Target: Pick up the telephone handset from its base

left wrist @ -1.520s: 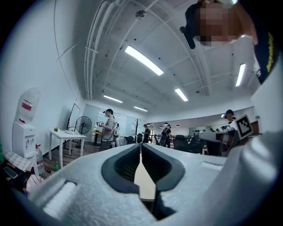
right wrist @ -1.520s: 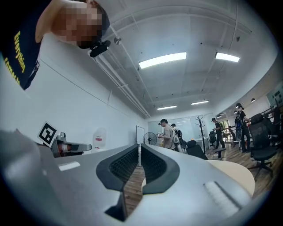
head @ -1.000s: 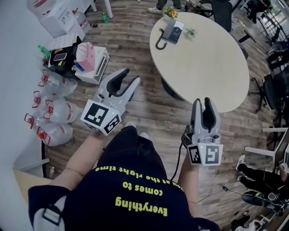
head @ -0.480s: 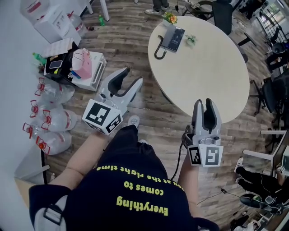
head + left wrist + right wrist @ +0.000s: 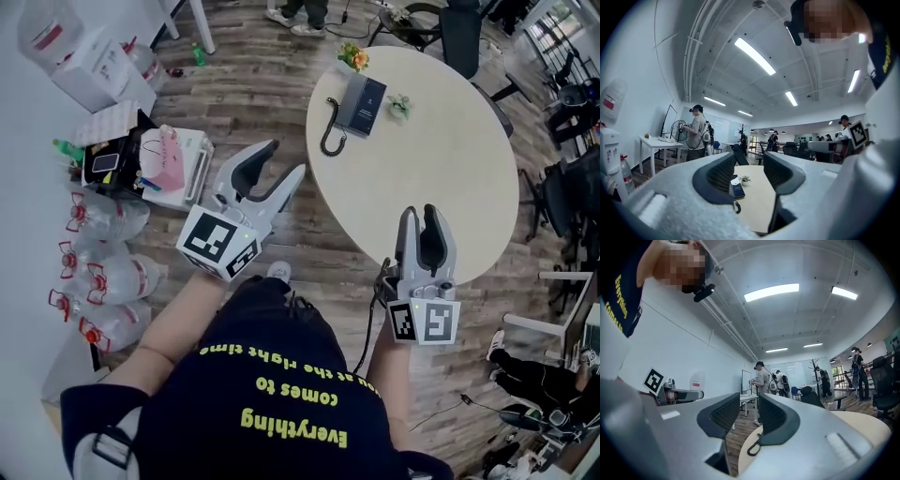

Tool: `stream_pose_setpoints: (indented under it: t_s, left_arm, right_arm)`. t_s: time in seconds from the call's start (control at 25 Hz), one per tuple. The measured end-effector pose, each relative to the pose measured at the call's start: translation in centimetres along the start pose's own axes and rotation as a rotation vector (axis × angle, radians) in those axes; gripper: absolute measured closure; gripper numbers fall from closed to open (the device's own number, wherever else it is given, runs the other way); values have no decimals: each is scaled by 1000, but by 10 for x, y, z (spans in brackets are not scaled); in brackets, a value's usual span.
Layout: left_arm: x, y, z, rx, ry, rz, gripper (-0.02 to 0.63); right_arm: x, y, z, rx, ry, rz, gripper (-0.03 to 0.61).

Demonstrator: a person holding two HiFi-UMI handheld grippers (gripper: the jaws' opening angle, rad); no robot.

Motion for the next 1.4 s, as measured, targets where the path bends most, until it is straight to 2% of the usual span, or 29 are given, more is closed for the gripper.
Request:
stream_pose_setpoints:
  t_s: [0.48,0.76,1.08,1.4]
  left_arm:
    - [29,-46,13,-33,-36,5,417]
    - [59,-52,22,-35,-49,-27,416]
    - [122,-58,14,-1,-28,-90,416]
    - [187,-52,14,32,-40,-113,416]
  right_arm:
    - [43,17,9,1,-47,49,456]
    - [72,41,23,22,-55,6,456]
    - [126,100,16,19,-13,-68,456]
    - [157,161,29,50,-23,-103,456]
Point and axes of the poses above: the fingertips, and each gripper's own axes: x forward along the fingers, y to its right, z out of its underside, the point moved 5 cm from there along -x, backward along the fingers, and after that the axes turned 2 degrees about -x, right-handed, at the moved point
